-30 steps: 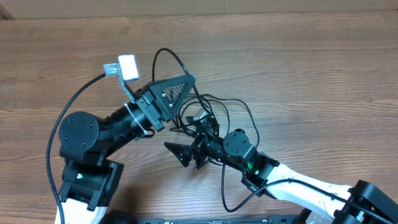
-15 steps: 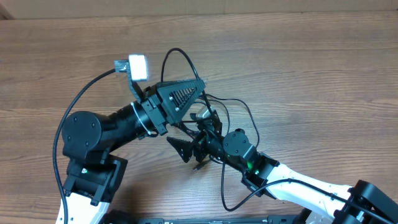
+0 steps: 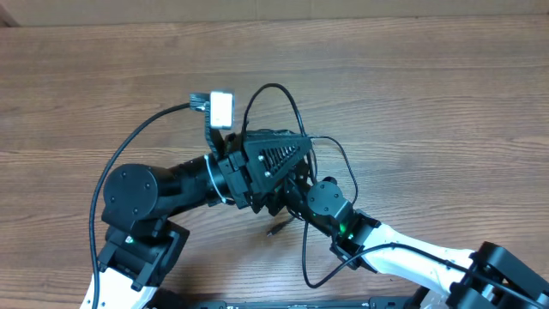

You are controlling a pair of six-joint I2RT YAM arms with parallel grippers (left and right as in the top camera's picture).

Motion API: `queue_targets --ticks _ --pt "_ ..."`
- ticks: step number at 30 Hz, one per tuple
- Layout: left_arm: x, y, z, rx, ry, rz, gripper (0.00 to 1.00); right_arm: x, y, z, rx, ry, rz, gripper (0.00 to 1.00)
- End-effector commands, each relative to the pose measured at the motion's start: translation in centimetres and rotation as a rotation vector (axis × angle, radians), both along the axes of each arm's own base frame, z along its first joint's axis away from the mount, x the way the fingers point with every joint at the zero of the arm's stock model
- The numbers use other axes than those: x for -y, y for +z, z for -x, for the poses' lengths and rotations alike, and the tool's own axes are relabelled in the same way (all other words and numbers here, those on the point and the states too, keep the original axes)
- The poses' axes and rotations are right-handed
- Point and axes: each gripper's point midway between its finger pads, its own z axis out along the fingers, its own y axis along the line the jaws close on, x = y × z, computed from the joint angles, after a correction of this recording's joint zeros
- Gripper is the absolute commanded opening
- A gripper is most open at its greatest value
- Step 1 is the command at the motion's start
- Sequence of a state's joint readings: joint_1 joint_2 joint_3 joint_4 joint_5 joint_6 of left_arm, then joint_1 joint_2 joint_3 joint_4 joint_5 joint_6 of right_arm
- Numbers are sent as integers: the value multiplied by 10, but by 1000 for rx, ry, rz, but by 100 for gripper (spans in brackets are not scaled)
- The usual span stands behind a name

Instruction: Untangle cables

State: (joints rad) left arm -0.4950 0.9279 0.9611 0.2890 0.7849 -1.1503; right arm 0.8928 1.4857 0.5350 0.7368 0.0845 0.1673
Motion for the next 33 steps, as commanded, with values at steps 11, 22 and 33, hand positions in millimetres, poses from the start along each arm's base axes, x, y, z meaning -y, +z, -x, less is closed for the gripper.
queue_targets --ticks 11,22,33 --pt "2 17 12 28 -28 40 4 9 21 -25 73 -144 -38 74" --pt "2 17 12 26 -30 41 4 -25 29 -12 64 39 -62 57" --pt "-2 19 2 35 33 53 4 -32 -10 8 -120 140 -2 4"
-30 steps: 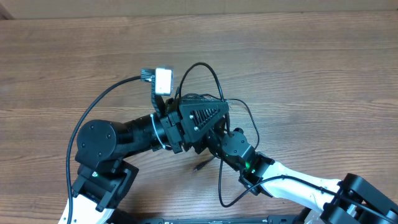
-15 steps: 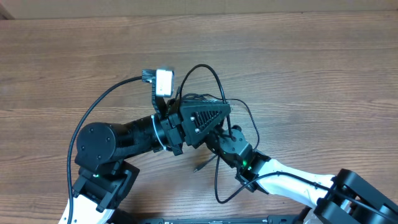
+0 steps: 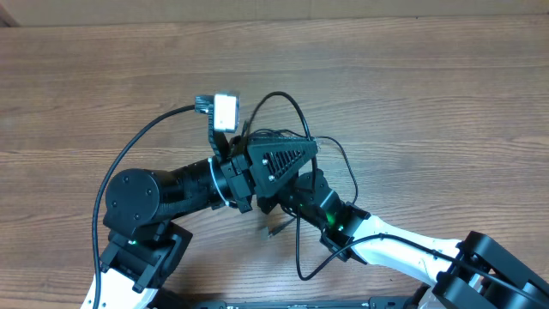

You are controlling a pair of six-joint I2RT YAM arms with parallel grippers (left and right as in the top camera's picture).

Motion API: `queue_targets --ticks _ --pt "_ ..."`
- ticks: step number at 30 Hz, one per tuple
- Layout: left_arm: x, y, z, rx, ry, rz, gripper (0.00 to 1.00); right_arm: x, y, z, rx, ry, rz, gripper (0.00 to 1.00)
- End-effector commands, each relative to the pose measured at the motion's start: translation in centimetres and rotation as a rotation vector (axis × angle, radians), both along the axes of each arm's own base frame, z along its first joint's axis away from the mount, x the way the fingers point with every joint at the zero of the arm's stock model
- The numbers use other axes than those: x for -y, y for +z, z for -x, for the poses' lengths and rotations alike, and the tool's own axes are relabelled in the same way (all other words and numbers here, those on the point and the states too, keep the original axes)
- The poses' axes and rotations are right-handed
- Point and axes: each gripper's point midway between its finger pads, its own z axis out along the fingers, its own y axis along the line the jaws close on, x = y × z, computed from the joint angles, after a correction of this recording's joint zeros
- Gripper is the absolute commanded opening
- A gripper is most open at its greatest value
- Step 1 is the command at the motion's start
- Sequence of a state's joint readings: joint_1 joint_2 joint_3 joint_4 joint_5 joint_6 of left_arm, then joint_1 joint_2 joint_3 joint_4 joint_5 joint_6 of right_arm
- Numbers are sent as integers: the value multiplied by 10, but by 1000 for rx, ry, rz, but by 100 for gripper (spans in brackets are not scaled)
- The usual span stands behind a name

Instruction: Untangle cables

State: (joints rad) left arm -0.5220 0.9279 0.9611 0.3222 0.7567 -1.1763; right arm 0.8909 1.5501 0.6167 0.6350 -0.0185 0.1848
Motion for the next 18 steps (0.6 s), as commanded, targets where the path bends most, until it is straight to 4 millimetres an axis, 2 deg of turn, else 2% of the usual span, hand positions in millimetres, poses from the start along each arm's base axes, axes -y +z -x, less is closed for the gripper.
queue_targets --ticks 1,4,8,13,18 --pt "-6 12 -4 39 51 21 4 -11 7 8 -49 59 -53 4" --pt "-12 8 -15 18 96 11 4 -13 14 17 -85 96 -86 4" --pt "-29 -1 -37 -21 179 -12 4 -3 12 28 -181 93 -56 4" --pt "-64 -33 -74 -168 329 -74 4 8 13 70 -310 224 -3 4" --pt "-92 -65 -93 -322 425 -121 4 16 7 103 -426 331 39 4"
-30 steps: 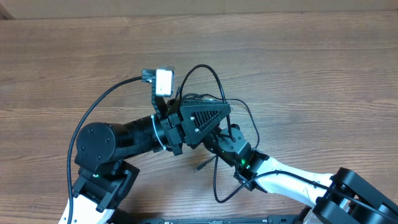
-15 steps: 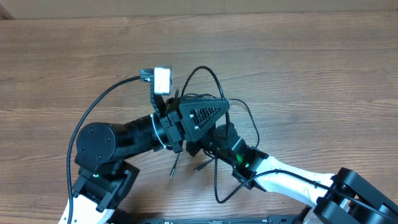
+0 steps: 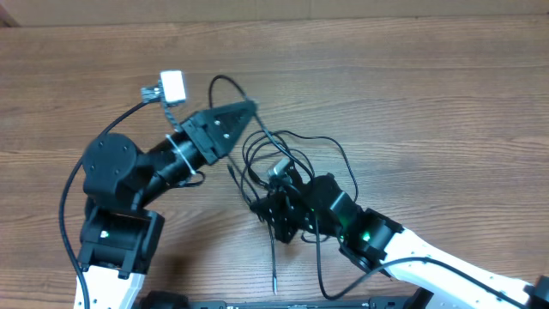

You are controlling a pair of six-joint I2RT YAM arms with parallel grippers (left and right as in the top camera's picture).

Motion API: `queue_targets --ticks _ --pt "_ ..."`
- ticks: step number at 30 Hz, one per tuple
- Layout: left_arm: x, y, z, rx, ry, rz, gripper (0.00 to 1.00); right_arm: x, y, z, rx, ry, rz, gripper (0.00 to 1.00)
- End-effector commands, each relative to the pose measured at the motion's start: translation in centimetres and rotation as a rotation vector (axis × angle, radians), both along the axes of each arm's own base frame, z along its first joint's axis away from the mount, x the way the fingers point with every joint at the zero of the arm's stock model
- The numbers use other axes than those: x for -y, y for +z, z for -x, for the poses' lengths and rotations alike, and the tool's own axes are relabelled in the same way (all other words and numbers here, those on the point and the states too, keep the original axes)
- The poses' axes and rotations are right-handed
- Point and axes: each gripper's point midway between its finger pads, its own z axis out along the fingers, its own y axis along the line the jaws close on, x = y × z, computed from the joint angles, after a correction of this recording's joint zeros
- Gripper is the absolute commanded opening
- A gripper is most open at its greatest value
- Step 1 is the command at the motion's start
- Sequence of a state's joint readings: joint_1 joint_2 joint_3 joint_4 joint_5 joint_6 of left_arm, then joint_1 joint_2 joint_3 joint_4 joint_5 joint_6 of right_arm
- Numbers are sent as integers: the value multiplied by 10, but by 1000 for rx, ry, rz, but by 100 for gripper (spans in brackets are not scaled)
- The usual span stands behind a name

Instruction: Untangle cables

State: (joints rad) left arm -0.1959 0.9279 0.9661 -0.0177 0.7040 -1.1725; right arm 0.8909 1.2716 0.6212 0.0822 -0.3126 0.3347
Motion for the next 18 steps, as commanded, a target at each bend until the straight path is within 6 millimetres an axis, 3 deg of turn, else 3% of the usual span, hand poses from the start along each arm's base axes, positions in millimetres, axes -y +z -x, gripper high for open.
queue_targets --ticks 1,4,11,12,13,18 --pt "-16 -6 -7 -30 56 -21 4 -4 12 26 -79 113 -42 4" --pt "-20 -25 -7 -120 67 -36 6 -2 7 35 -153 126 -34 4" --pt "-21 -59 0 -286 66 -64 76 -5 11 50 -189 204 -60 4" --pt "-21 -63 1 -308 65 -69 91 -5 12 52 -194 216 -65 4" --pt "-21 -67 2 -325 65 -73 98 -5 13 53 -198 225 -68 4" --pt "-22 -79 7 -373 61 -95 100 0 8 44 -195 184 -52 4"
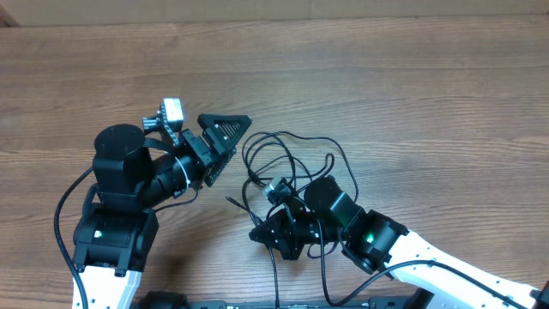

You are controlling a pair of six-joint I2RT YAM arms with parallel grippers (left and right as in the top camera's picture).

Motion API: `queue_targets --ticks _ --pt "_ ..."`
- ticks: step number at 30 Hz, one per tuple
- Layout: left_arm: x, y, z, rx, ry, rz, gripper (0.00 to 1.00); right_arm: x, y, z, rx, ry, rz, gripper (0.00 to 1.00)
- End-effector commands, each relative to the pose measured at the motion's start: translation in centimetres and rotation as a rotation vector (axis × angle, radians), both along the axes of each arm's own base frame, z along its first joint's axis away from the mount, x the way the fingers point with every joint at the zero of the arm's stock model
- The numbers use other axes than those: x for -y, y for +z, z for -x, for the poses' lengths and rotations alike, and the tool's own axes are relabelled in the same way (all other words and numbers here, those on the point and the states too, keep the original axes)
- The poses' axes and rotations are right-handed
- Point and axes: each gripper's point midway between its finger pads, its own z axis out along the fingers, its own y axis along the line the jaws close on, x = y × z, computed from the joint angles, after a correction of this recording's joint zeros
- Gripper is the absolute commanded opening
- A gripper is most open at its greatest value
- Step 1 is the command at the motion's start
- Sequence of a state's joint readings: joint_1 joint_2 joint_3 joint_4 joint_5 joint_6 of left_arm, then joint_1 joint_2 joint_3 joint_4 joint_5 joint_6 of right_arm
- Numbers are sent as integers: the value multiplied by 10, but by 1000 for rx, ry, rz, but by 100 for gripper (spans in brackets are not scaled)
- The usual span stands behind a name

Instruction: Untangle cables

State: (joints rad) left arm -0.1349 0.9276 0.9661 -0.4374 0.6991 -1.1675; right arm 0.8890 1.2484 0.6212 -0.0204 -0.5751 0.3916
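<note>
A tangle of thin black cables [292, 163] lies on the wooden table in several overlapping loops. My left gripper [247, 120] points right, its tip just up and left of the loops and seemingly apart from them; the overhead view does not show how its jaws stand. My right gripper [257, 233] sits low over the front of the tangle, pointing left, and looks shut on a black cable strand [277, 279] that runs straight down to the picture's bottom edge. A loose cable end [233, 202] pokes out to the left.
The left arm's base [111, 236] stands at the front left, with its own feed cable [64, 215] curving beside it. The right arm's white link [429, 262] comes in from the front right. The table's far edge [274, 21] runs along the top.
My left gripper has drawn back and down to the left and turned, and the cable loop that rose beside its tip is gone. The right gripper has moved a little toward the front.
At first both grippers were crowded together over the tangle at the table's middle, and they stayed so. Then the left gripper stood up and left of it with a loop raised near its tip, the right one lower right. Now the two are apart and the loops lie spread.
</note>
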Motion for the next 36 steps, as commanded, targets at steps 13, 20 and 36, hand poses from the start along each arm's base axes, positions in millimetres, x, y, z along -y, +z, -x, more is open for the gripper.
queue_targets --ticks 13,20,36 --pt "-2 -9 7 1 -26 -63 100 113 -51 -47 -288 -334 370 4" --pt "-6 -21 10 -53 -8 -86 100 110 44 -74 -200 -288 269 4" --pt "-42 -76 20 -279 180 -253 100 129 213 -95 89 -430 200 4"
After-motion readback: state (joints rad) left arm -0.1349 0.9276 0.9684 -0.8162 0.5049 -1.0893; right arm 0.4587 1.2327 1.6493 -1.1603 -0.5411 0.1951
